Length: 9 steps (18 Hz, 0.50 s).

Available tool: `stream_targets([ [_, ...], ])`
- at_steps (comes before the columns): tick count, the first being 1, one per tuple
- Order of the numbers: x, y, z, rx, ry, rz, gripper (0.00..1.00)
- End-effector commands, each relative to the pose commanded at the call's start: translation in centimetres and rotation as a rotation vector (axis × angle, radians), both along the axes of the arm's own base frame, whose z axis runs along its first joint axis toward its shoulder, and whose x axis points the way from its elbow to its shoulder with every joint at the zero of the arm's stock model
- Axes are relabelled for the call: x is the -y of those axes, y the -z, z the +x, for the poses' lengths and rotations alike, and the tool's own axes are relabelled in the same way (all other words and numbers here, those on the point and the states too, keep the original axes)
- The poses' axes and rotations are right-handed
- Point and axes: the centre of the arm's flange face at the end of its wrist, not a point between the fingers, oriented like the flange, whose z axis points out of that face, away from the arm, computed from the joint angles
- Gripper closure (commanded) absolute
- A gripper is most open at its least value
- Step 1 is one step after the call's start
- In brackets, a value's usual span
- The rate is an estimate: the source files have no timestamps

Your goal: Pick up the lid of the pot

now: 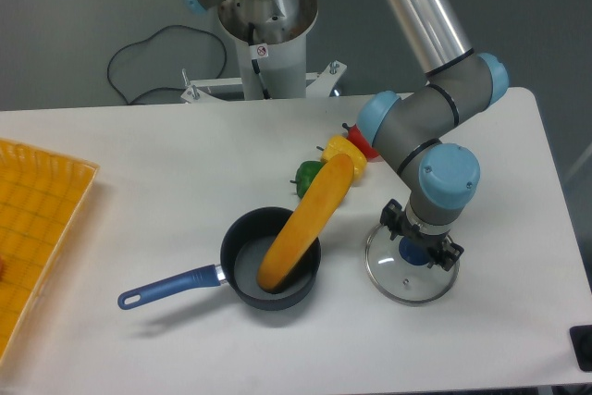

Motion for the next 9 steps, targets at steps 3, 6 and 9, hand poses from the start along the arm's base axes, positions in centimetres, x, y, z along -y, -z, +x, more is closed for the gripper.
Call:
stream_targets([
  [3, 0.08, 0.00, -0.07, 0.000, 0.000, 0.000, 0.15],
  [6, 0.09, -0.09, -0.05, 0.000, 0.000, 0.000, 0.15],
  [9, 0.21, -0.21, -0.04, 0.000, -0.002, 0.000, 0.17],
])
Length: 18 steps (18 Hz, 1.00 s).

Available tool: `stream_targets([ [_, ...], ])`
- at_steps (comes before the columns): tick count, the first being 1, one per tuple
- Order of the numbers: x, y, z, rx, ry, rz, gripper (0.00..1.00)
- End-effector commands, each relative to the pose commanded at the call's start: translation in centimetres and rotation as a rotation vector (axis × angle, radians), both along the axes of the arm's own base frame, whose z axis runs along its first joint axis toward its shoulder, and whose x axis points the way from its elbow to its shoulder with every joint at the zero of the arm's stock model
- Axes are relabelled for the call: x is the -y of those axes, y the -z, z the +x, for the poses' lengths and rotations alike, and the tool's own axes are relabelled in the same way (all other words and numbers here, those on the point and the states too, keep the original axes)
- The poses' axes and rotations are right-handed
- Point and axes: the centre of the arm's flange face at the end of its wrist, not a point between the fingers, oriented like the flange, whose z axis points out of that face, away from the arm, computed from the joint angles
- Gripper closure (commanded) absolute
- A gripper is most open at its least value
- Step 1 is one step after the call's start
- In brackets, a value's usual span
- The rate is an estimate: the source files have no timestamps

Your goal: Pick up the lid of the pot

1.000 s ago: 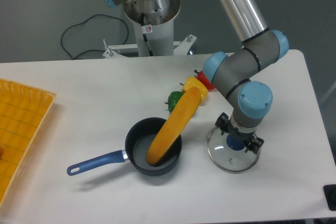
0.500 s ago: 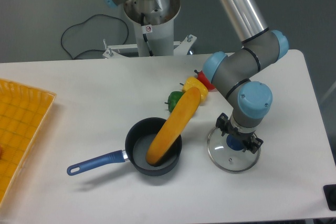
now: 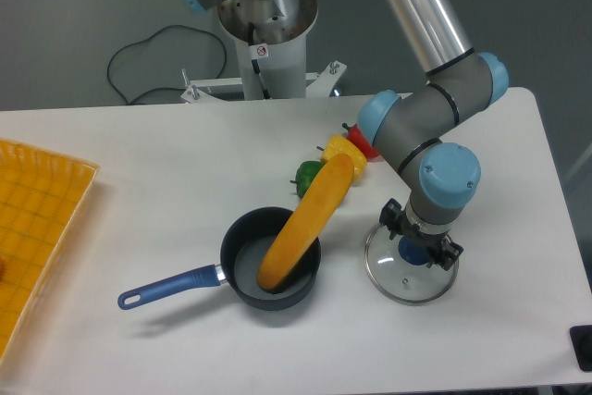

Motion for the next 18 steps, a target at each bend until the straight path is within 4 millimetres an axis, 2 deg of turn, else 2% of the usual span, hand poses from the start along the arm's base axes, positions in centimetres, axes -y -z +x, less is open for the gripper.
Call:
stream_targets([
  [10, 0.15, -0.04, 0.06, 0.003, -0.002, -0.001, 0.43],
  [18, 0.21, -0.87, -0.01, -0.006, -0.003, 0.005, 0.48],
])
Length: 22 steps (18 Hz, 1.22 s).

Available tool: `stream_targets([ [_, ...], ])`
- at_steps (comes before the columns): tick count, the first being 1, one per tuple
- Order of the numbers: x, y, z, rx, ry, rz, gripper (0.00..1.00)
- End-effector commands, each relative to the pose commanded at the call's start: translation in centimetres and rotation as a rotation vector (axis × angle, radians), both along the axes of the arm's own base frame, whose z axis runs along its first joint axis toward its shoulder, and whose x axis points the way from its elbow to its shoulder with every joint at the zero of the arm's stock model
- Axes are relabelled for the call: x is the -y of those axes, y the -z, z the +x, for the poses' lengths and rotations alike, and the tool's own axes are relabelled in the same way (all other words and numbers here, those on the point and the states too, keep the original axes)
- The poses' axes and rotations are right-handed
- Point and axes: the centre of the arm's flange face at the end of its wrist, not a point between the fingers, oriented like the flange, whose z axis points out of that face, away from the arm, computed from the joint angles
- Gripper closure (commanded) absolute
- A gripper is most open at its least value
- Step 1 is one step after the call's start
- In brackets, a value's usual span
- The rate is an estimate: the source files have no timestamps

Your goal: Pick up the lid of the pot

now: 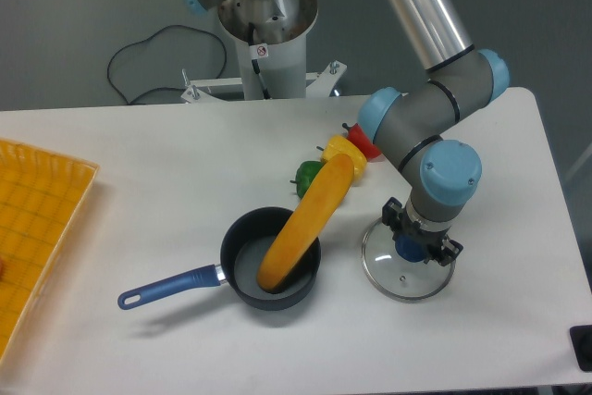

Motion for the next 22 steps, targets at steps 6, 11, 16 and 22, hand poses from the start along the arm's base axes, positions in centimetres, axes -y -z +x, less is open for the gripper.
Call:
stream_targets([
  [6, 0.4, -2.4, 0.6, 0.014, -0.002, -0.007, 0.48],
  [11, 0.7, -4.9, 0.9, 0.046, -0.003, -0.027, 0.48],
  [16, 1.3, -7.1, 0.9, 0.032, -0.009, -0.022, 0.48],
  [22, 1.5, -8.4, 0.7, 0.013, 0.017, -0.013, 0.48],
])
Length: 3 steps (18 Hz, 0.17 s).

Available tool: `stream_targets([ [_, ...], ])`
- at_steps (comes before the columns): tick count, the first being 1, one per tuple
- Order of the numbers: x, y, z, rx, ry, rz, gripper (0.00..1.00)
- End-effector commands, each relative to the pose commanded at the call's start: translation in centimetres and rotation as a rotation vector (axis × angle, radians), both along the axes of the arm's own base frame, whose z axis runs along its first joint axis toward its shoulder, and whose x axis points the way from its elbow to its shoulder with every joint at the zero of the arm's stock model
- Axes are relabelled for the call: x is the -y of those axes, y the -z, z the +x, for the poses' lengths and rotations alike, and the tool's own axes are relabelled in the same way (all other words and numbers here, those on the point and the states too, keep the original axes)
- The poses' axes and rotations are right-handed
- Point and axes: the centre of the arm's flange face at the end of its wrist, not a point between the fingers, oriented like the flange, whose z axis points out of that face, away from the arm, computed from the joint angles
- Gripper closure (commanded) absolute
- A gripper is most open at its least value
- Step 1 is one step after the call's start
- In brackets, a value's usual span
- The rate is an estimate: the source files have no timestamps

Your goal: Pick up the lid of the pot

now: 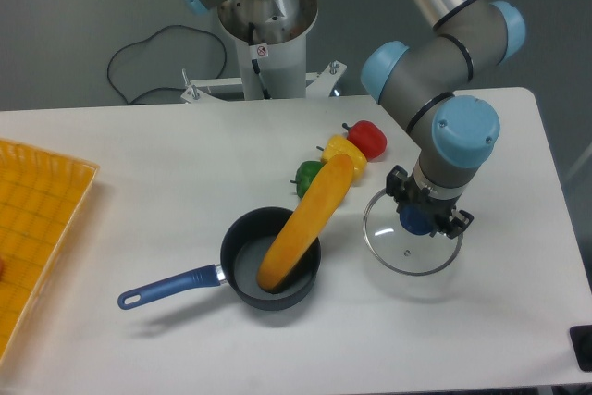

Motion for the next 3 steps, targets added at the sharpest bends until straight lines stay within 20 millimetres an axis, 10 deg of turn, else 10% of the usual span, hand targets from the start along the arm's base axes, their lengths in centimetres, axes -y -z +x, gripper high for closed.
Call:
stream_targets([
  [3, 0.34, -0.30, -0.19, -0.003, -0.005, 0.003, 0.48],
])
